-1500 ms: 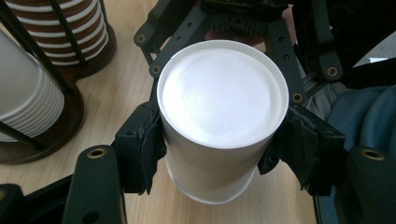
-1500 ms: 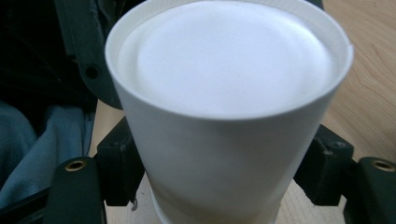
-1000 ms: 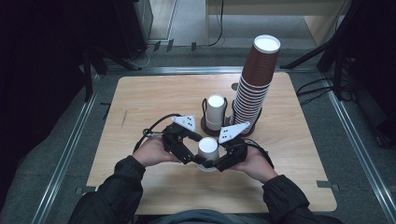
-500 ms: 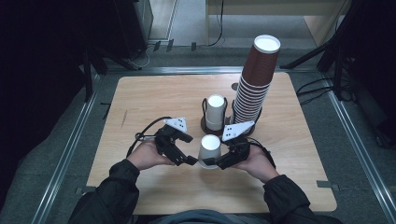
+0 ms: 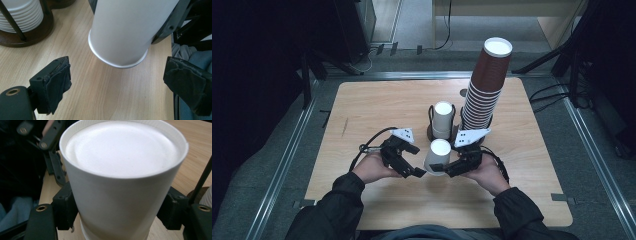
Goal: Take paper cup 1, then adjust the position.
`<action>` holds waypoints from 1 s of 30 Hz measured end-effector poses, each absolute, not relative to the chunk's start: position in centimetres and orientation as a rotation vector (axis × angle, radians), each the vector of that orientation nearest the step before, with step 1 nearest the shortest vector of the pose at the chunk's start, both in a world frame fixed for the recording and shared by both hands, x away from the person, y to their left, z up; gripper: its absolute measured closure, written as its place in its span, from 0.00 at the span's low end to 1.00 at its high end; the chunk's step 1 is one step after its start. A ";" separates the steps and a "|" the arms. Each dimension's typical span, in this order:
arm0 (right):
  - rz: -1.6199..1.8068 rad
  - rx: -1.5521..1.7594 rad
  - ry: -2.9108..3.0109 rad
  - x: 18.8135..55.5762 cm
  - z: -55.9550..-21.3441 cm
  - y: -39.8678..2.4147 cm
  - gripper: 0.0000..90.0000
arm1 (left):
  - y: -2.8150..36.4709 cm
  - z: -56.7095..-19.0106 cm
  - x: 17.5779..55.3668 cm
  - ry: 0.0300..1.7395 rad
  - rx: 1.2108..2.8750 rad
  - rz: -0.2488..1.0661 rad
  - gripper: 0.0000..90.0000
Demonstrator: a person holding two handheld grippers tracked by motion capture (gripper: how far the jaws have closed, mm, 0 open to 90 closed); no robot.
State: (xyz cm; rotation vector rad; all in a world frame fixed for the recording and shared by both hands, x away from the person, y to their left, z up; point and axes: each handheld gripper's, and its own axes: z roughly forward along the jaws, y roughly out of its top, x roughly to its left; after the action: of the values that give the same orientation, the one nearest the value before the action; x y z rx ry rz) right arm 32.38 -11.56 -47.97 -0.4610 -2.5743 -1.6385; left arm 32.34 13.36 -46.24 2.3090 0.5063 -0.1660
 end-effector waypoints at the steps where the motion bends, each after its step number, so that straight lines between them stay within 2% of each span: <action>1: -1.650 -0.464 -2.561 32.4 -48.0 -11.6 0.32 | 13.3 -46.3 32.3 0.504 2.312 -0.170 0.08; 30: -1.857 -0.428 -2.341 32.1 -48.0 -11.2 0.32 | 11.9 -47.0 32.4 0.463 2.256 -0.233 0.10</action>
State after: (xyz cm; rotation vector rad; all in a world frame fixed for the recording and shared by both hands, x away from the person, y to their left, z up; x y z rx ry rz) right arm 32.13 -11.18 -47.97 -0.4278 -2.3412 -1.8572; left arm 32.38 11.87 -46.99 2.2565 0.4629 -0.2328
